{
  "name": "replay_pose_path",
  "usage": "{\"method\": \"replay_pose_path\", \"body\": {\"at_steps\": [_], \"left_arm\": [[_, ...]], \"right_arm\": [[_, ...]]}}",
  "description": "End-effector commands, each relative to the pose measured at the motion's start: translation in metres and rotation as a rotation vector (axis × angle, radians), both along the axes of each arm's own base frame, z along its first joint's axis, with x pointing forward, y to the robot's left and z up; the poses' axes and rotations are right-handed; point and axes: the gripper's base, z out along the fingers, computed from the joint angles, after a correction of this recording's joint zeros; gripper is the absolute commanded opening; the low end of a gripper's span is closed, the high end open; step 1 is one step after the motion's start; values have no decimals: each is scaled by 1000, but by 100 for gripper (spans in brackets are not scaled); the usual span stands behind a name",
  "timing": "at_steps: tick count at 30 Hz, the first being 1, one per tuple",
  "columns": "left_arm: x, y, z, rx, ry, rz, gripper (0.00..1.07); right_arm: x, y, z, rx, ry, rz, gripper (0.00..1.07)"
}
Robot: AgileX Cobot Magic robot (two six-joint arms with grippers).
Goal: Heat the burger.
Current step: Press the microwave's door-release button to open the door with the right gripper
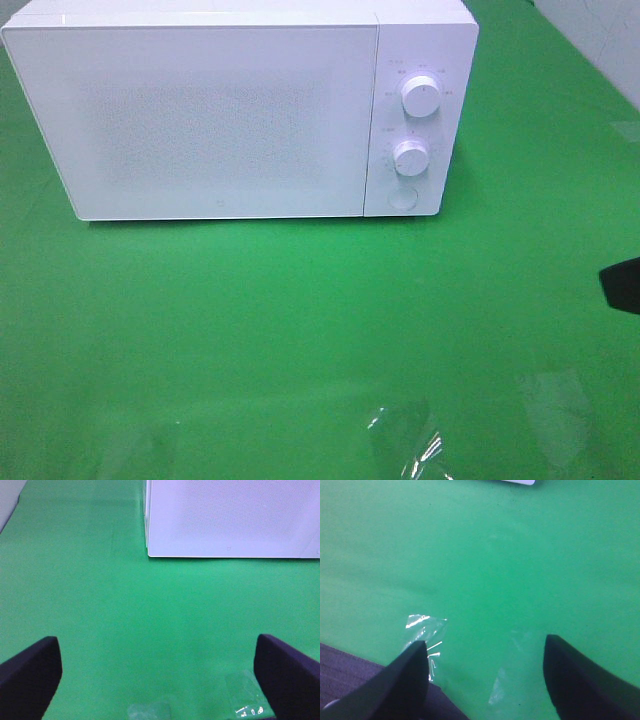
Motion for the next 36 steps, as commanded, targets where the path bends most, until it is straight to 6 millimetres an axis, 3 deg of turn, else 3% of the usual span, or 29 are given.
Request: {"method": "replay_pose_path", "body": {"at_steps": [1,11,22,27,36], "left_arm": [[-2,-1,0,-9,-22,1,97],[-2,-1,0,-9,-22,1,97],[-2,-1,0,-9,-22,1,97],[-2,-1,0,-9,-22,1,97],[-2,-1,0,-9,-21,1,97]], "right_arm": [[-14,-12,3,13,-47,-8,64],[-57,-49,0,76,-190,-219,64],[-96,-63,-2,126,-356,-394,64],[-112,-63,-7,126,-427,-370,66],[-111,-60,-12,103,-400,-322,77]]}}
